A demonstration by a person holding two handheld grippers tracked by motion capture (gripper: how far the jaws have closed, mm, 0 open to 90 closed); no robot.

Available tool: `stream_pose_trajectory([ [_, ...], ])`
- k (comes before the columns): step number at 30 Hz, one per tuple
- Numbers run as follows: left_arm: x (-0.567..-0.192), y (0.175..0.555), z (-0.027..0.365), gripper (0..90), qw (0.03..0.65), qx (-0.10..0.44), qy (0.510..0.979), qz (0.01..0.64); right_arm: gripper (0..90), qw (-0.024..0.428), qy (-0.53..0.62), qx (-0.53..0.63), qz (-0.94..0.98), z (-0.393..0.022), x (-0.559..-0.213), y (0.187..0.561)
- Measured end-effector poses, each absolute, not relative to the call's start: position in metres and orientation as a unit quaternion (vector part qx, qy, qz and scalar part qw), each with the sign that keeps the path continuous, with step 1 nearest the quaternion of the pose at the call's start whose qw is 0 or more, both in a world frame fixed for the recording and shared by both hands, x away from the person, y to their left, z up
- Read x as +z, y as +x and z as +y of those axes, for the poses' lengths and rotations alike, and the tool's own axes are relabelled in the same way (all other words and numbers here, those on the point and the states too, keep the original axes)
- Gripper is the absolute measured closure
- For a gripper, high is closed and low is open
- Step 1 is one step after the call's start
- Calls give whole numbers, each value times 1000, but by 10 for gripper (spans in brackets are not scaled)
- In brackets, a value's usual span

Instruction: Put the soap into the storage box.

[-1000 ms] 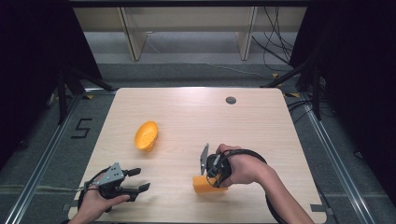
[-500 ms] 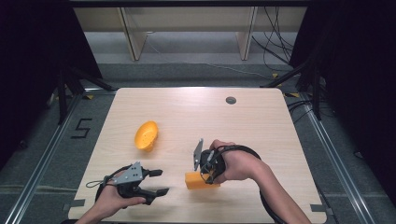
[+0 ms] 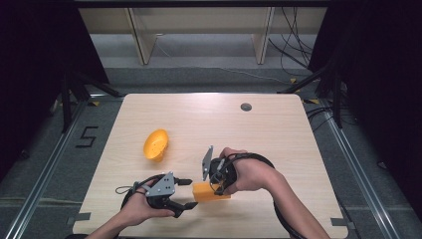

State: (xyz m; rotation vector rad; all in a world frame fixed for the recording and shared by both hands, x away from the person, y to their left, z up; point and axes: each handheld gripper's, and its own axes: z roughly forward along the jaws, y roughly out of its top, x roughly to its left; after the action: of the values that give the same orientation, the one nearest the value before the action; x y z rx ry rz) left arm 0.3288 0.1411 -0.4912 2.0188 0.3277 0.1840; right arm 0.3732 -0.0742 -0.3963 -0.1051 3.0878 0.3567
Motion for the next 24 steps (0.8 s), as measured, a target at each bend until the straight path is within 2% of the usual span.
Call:
stream_pose_trajectory([
  [9, -492, 333, 136, 318, 525, 67, 838, 136, 625, 11, -31, 109, 994, -67, -395, 371],
  [18, -492, 334, 132, 452, 539, 59, 829, 135, 624, 7, -35, 110, 993, -62, -396, 369],
  [21, -491, 333, 131, 544, 544, 50, 828, 128, 624, 8, -45, 110, 993, -61, -396, 369],
  [24, -492, 332, 130, 566, 544, 38, 829, 127, 623, 4, -44, 109, 993, -61, -397, 369],
])
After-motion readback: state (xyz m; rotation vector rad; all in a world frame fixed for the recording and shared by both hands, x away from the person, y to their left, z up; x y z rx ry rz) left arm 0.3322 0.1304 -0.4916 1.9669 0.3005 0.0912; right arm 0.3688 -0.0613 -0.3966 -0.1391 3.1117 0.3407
